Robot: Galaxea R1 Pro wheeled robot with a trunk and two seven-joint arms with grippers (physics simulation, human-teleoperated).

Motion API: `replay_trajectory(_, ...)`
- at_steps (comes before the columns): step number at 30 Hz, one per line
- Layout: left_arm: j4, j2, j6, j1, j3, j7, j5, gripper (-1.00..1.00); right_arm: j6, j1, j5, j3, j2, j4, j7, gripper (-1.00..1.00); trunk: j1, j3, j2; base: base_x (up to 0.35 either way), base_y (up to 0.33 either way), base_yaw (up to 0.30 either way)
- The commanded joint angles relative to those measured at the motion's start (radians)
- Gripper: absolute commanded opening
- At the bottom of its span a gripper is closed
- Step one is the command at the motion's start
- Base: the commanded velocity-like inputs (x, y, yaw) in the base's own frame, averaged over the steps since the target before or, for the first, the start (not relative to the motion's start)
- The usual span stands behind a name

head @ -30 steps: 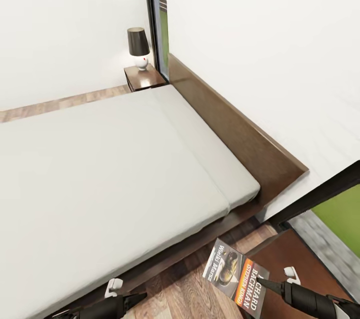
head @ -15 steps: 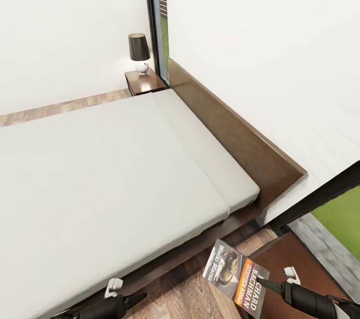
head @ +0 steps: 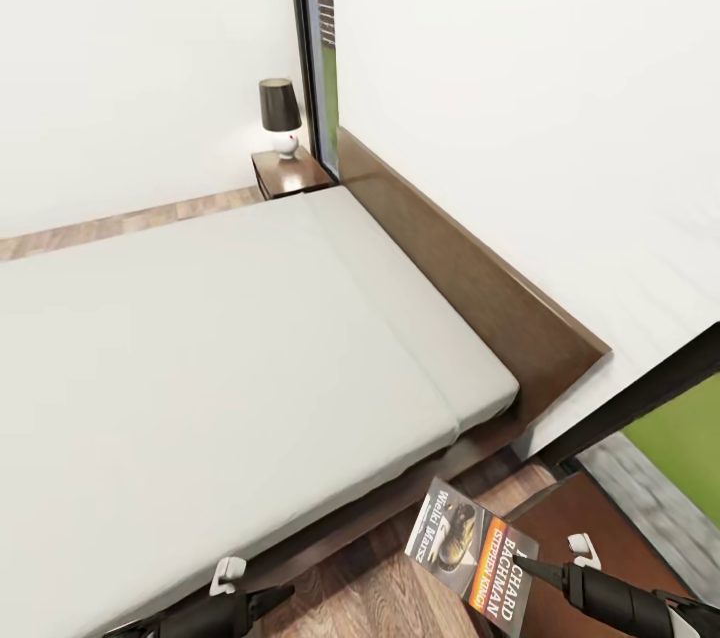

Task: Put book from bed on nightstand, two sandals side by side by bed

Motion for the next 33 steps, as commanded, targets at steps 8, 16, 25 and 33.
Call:
replay_trajectory(8, 0.0, -0.006, 0.006, -0.001, -0.009, -0.002, 0.009, 1.0, 0.01, 0.0, 0.009, -0.008, 0.0, 0.0, 0.004, -1.0, 0.001, 0.011, -0.002, 0.0, 0.0, 0.0)
replay_trajectory(16, 0.0, -0.007, 0.005, -0.001, -0.009, -0.001, 0.009, 1.0, 0.01, 0.0, 0.009, -0.008, 0.0, 0.0, -0.005, -1.0, 0.001, 0.024, -0.002, 0.0, 0.0, 0.0)
replay_trajectory(25, 0.0, -0.007, 0.005, -0.001, -0.009, -0.001, 0.009, 1.0, 0.01, 0.0, 0.009, -0.008, 0.0, 0.0, -0.016, -1.0, 0.001, 0.039, -0.002, 0.0, 0.0, 0.0)
replay_trajectory(33, 0.0, -0.008, 0.005, -0.001, -0.009, -0.001, 0.009, 1.0, 0.01, 0.0, 0.009, -0.008, 0.0, 0.0, -0.016, -1.0, 0.001, 0.052, -0.002, 0.0, 0.0, 0.0)
